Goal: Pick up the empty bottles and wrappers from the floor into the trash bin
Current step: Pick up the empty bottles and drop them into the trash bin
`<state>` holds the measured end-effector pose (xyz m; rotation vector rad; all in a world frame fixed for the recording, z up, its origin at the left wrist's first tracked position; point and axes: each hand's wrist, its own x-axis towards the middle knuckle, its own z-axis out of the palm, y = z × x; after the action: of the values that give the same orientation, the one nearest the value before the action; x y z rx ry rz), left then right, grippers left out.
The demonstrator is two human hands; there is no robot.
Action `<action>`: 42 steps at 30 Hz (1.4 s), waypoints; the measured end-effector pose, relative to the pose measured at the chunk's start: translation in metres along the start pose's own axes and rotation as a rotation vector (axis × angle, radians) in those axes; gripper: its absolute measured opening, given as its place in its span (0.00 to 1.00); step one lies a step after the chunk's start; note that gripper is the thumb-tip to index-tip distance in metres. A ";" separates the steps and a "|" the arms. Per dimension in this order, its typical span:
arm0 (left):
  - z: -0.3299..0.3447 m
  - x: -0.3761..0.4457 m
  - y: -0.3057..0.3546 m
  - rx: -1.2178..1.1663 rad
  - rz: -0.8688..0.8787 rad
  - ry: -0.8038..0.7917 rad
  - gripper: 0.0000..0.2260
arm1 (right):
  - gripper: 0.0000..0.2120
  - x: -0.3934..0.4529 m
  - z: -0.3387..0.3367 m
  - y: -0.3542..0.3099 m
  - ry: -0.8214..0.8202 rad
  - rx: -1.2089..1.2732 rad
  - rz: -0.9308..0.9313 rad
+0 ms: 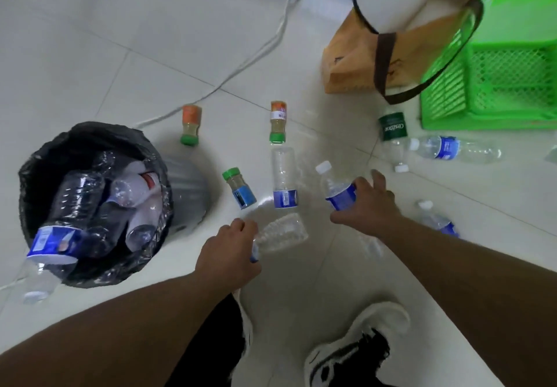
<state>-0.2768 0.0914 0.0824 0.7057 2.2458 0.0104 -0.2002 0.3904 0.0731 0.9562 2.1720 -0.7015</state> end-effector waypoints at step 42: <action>-0.232 -0.148 0.038 0.023 0.183 -0.025 0.24 | 0.30 -0.294 -0.120 -0.011 0.224 0.394 0.214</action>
<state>-0.3340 0.0989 0.3543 0.9169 2.1533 0.0653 -0.0983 0.3396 0.3699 1.5098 2.1128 -0.9772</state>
